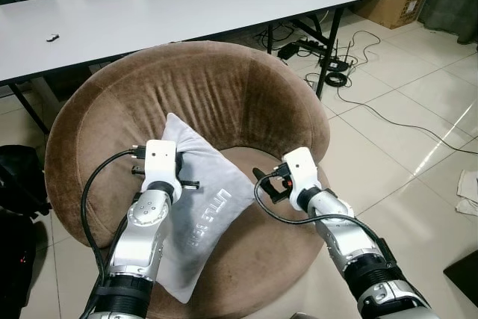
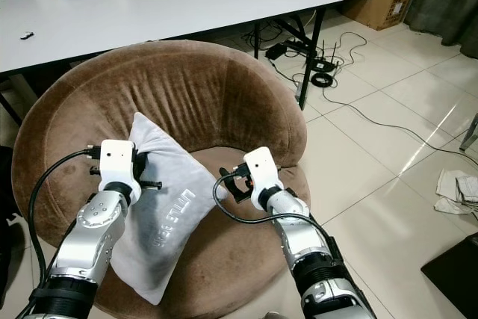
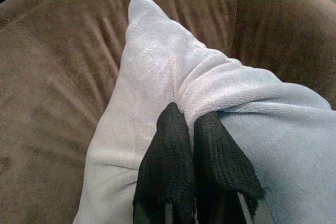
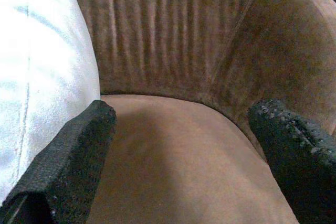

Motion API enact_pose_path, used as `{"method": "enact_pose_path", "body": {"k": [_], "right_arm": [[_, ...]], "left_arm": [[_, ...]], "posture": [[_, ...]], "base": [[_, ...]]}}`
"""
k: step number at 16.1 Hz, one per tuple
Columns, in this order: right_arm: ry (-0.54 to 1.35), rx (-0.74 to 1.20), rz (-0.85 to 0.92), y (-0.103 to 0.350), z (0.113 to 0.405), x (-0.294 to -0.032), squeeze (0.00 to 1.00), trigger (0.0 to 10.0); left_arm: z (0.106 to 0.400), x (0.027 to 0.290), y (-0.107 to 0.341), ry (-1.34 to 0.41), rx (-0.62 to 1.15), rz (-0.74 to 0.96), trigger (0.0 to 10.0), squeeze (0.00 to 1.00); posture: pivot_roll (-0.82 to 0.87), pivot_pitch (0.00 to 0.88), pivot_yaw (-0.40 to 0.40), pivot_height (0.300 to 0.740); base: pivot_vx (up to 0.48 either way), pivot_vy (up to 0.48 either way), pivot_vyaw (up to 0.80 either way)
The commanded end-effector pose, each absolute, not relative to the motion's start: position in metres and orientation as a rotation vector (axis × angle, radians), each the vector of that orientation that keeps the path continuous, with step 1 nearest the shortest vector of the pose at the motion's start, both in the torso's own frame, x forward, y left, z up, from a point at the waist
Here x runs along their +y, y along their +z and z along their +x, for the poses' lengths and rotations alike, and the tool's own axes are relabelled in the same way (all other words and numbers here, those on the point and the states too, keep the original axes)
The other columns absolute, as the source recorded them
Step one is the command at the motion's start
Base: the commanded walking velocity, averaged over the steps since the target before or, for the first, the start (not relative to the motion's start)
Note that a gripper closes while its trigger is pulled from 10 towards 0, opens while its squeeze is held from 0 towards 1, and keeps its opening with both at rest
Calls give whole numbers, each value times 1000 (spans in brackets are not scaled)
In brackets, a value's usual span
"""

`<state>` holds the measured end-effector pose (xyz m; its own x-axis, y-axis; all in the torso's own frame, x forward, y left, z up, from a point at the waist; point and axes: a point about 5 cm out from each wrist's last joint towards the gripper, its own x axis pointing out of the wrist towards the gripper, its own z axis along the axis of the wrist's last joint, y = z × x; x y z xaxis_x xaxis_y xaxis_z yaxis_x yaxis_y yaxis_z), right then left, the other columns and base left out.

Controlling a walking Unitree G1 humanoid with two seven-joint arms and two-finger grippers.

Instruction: Move the pillow to the sofa from floor

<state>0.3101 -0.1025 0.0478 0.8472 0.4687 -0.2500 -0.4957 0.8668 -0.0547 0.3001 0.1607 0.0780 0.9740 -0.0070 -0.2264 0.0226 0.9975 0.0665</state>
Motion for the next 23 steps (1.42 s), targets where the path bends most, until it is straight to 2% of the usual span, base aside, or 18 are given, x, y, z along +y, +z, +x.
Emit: {"method": "enact_pose_path", "body": {"k": [1, 3, 10, 20, 23], "right_arm": [[501, 241, -104, 46, 307, -103, 0, 10000], [495, 247, -110, 44, 305, -103, 0, 10000], [496, 246, -122, 43, 304, -104, 0, 10000], [499, 251, -134, 41, 302, -103, 0, 10000], [491, 255, -138, 41, 302, -105, 0, 10000]], "left_arm": [[300, 161, 79, -11, 223, 83, 10000, 0], [299, 161, 77, -9, 234, 89, 10000, 0], [298, 161, 76, -4, 239, 90, 10000, 0], [295, 163, 72, 7, 252, 87, 10000, 0], [294, 163, 71, 11, 259, 75, 10000, 0]], "posture": [[-126, 0, 42, 725], [-126, 0, 42, 700], [-126, 0, 39, 655], [-124, 0, 35, 556], [-124, 0, 35, 544]], "base": [[0, 0, 0], [0, 0, 0], [0, 0, 0], [0, 0, 0], [0, 0, 0]]}}
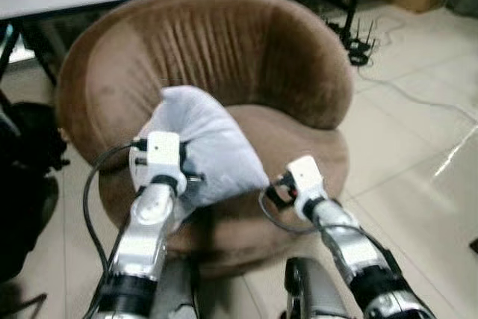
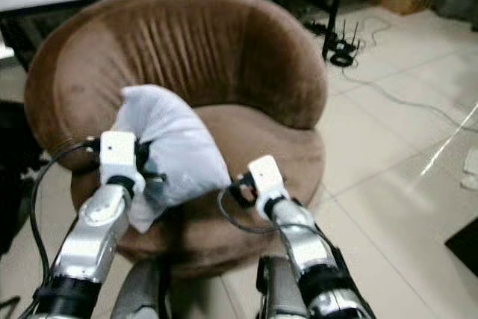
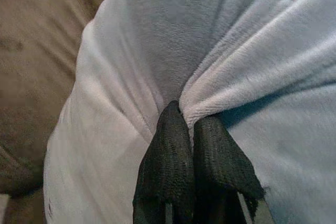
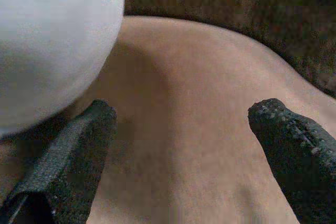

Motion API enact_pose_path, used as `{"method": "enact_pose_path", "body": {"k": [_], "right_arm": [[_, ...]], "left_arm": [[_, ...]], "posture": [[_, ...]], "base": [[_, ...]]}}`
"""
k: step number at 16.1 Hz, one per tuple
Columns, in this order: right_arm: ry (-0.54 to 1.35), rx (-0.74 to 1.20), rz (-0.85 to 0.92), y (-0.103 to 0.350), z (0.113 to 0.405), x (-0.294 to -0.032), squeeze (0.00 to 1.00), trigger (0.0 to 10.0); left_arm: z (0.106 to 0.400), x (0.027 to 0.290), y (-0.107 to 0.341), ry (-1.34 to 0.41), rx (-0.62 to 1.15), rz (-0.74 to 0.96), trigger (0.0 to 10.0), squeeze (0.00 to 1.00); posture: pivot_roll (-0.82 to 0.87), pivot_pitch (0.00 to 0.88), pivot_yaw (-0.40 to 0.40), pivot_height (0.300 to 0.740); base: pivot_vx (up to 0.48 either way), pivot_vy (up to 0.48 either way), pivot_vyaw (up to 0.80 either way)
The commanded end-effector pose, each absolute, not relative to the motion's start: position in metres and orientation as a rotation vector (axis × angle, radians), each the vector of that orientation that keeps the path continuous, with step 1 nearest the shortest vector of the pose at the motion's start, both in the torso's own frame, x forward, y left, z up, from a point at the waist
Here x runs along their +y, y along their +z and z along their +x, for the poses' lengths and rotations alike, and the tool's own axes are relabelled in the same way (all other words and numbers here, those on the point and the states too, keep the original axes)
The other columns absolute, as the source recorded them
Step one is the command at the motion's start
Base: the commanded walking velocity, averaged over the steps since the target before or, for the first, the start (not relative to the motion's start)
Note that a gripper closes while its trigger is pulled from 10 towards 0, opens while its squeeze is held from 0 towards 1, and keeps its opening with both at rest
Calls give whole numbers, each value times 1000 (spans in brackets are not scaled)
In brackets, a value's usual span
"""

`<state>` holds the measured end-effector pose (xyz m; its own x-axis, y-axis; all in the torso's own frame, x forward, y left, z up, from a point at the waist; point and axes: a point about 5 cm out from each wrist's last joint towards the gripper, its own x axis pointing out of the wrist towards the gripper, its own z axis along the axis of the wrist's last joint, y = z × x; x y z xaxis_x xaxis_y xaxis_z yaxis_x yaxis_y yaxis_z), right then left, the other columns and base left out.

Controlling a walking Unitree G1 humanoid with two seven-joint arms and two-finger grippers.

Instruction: Move the pillow to the sofa from floor

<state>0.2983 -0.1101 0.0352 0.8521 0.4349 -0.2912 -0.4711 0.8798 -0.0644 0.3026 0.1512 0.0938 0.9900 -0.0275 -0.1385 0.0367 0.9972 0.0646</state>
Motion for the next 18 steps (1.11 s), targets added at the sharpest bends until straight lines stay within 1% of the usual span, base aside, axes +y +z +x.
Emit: {"method": "enact_pose_path", "body": {"k": [1, 3, 11, 12, 18], "right_arm": [[496, 252, -138, 41, 302, -104, 0, 10000], [500, 254, -142, 41, 302, -104, 0, 10000], [506, 257, -148, 40, 300, -105, 0, 10000], [507, 258, -148, 40, 300, -105, 0, 10000], [512, 261, -149, 38, 298, -104, 0, 10000]], "left_arm": [[295, 163, 71, 12, 260, 68, 10000, 0], [294, 165, 71, 17, 261, 91, 10000, 0], [295, 163, 69, 28, 258, 84, 10000, 0], [295, 164, 69, 35, 253, 91, 10000, 1000], [293, 165, 68, 44, 256, 95, 10000, 1000]], "posture": [[-123, 0, 34, 544], [-123, 0, 34, 544], [-126, 0, 29, 544], [-125, 0, 28, 544], [-127, 0, 29, 544]], "base": [[0, 0, 0], [0, 0, 0], [0, 0, 0], [0, 0, 0], [0, 0, 0]]}}
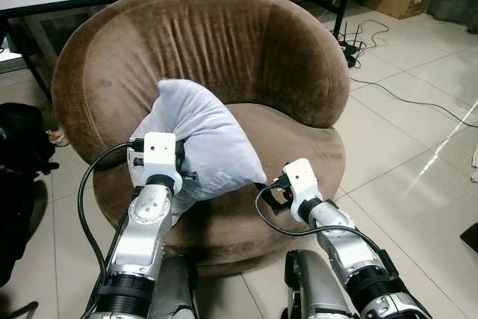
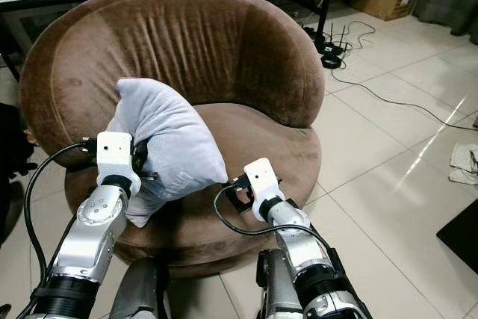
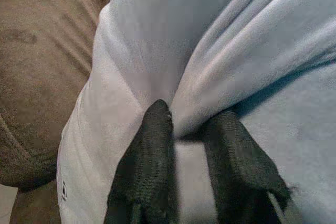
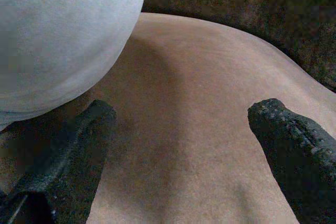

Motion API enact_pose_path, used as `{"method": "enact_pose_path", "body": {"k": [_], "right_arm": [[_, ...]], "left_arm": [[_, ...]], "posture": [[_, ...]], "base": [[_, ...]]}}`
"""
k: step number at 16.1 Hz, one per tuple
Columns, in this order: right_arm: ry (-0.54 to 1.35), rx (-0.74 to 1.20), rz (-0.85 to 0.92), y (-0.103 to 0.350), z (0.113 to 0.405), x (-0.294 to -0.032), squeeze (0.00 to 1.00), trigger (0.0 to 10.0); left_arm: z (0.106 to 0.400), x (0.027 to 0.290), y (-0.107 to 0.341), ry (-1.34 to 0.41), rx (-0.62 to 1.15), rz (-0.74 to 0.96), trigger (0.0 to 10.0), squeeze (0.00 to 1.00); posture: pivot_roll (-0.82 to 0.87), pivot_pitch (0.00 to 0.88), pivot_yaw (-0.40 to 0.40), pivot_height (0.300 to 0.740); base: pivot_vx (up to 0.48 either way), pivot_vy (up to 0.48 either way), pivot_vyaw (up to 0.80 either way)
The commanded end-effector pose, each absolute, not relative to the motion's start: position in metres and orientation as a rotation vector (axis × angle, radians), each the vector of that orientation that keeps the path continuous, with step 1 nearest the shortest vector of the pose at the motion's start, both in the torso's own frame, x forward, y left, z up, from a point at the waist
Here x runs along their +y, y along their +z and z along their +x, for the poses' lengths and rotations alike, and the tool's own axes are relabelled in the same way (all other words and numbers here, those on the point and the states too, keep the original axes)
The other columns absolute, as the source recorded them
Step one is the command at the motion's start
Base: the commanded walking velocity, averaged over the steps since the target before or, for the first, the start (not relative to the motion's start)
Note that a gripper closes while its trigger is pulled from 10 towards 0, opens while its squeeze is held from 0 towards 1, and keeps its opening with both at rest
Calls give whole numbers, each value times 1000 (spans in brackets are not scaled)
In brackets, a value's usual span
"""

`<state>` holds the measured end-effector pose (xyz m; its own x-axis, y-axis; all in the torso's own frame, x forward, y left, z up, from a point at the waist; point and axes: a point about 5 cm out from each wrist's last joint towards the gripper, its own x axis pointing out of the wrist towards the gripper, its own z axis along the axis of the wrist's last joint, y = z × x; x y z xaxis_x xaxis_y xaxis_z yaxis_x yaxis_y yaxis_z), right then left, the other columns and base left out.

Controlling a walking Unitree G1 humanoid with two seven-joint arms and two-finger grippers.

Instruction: Move the pillow to the sofa from floor

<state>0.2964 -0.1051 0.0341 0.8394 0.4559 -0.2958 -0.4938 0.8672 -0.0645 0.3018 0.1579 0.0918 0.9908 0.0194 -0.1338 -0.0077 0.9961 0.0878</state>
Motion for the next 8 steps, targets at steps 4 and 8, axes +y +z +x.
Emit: {"method": "enact_pose_path", "body": {"k": [4, 8], "right_arm": [[512, 263, -149, 38, 297, -105, 0, 10000], [512, 270, -151, 37, 296, -107, 0, 10000]], "left_arm": [[292, 165, 68, 42, 255, 86, 10000, 1000], [291, 163, 66, 40, 263, 71, 10000, 1000]], "posture": [[-129, 0, 29, 544], [-130, 0, 24, 544]], "base": [[0, 0, 0], [0, 0, 0]]}}
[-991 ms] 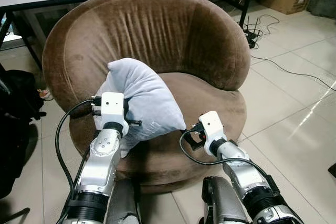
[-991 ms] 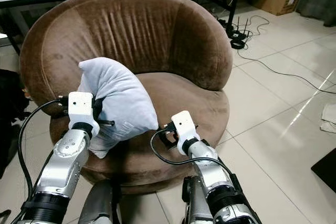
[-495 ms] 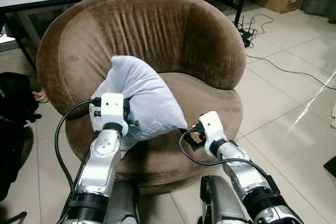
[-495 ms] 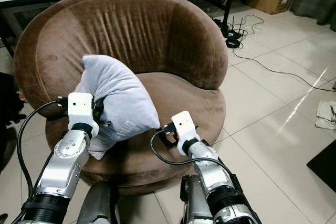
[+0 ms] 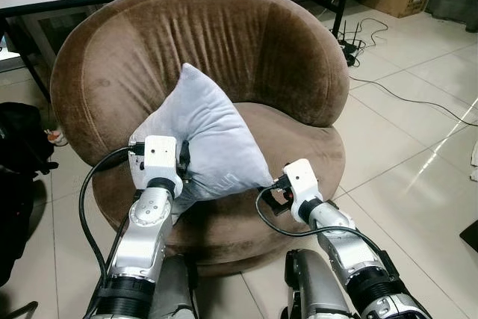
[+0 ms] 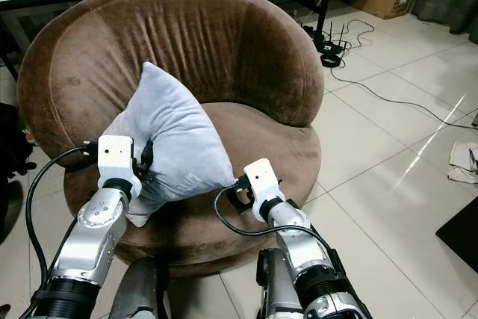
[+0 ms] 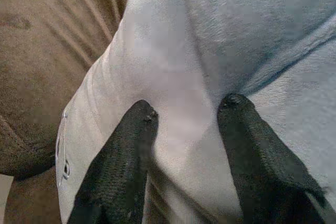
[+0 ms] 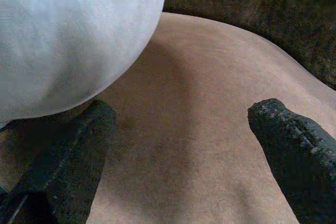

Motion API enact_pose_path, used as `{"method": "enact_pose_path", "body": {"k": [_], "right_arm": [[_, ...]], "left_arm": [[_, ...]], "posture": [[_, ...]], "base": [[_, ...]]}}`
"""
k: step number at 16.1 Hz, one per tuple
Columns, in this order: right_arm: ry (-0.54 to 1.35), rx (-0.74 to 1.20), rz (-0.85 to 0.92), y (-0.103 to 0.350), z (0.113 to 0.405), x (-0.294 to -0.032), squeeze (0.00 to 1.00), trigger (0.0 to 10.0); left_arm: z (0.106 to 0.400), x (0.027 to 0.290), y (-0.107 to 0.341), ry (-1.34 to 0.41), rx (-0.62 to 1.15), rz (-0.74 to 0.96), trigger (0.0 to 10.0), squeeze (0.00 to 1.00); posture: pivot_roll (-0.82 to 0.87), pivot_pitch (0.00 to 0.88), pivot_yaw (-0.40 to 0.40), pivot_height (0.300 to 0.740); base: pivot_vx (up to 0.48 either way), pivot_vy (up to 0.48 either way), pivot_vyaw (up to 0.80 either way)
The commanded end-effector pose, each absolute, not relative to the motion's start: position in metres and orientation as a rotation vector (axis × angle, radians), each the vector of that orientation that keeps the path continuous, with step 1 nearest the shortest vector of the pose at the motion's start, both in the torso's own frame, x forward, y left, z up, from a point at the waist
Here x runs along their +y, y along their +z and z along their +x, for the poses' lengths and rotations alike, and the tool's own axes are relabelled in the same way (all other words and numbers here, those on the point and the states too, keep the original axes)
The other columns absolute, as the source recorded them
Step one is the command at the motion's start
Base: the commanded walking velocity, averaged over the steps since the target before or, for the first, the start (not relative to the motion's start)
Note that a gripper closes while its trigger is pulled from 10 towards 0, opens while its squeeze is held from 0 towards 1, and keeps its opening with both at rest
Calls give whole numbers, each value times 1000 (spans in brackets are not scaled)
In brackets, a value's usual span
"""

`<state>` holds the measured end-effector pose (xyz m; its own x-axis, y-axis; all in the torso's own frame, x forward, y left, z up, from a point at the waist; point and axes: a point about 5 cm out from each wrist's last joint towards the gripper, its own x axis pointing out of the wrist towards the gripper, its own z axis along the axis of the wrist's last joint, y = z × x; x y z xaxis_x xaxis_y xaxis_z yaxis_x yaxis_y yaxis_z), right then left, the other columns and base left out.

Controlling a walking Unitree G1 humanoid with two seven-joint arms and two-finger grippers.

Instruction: Move the pillow to the sofa from floor

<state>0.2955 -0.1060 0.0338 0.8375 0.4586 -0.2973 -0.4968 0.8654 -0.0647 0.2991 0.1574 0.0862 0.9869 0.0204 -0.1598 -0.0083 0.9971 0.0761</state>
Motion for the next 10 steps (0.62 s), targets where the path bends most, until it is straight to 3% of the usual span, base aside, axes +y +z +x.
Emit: {"method": "enact_pose_path", "body": {"k": [1, 10], "right_arm": [[513, 272, -151, 36, 296, -106, 0, 10000], [515, 277, -147, 36, 296, -106, 0, 10000]], "left_arm": [[290, 164, 65, 39, 265, 60, 10000, 1000], [290, 162, 64, 18, 288, 85, 10000, 1000]], "posture": [[-130, 0, 24, 544], [-129, 0, 23, 544]], "base": [[0, 0, 0], [0, 0, 0]]}}
